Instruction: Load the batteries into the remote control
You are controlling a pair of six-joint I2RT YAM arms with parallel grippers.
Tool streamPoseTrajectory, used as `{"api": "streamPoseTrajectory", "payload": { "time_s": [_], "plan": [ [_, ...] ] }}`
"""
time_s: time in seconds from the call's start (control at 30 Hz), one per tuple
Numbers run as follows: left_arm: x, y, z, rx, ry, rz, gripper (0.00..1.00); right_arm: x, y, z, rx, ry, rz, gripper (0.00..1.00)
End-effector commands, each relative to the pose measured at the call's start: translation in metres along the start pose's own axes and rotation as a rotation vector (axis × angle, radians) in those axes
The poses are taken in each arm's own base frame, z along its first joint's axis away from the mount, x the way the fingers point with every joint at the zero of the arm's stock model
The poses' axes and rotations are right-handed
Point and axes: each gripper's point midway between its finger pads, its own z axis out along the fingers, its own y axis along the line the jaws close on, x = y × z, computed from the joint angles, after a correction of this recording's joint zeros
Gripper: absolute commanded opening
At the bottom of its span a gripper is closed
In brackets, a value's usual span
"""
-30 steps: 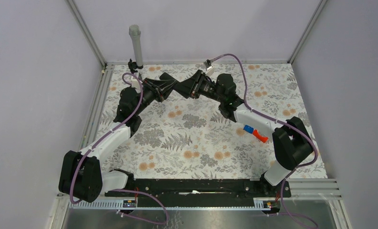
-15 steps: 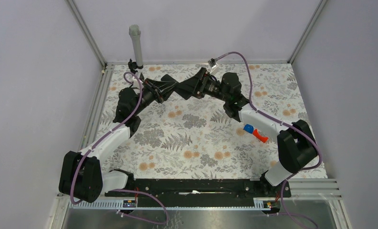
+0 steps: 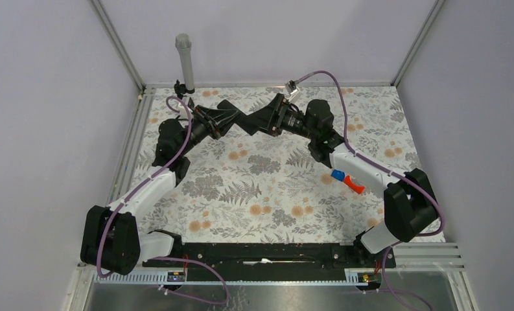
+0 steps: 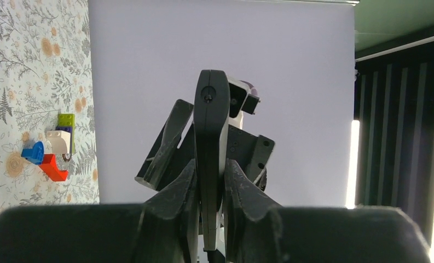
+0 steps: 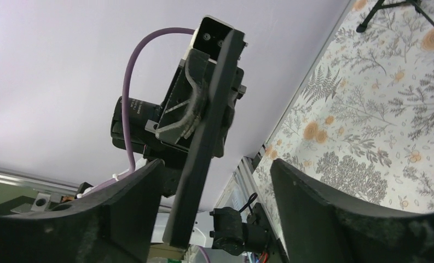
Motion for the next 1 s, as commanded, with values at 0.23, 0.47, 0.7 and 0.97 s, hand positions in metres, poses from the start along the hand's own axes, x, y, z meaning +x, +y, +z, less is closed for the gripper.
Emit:
{"api": "streamPoseTrajectory", "payload": {
  "time_s": [0.23, 0.47, 0.7, 0.97],
  "plan": [
    [0.008, -0.047, -0.003, 0.129, 0.034, 0.071, 0.00, 0.006, 0.007, -0.001, -0.054, 0.040, 0.020, 0.41],
    [0.023, -0.055, -0.004, 0.149, 0.080, 0.089, 0.00, 0.008, -0.017, 0.010, 0.033, 0.044, 0.040, 0.32],
    [0.051, -0.052, -0.002, 0.132, 0.185, 0.115, 0.00, -0.007, -0.046, 0.023, 0.186, -0.011, 0.070, 0.40],
    [0.038, -0.043, -0.001, 0.075, 0.142, 0.208, 0.00, -0.011, -0.020, 0.014, 0.100, -0.022, 0.015, 0.53]
  ]
}}
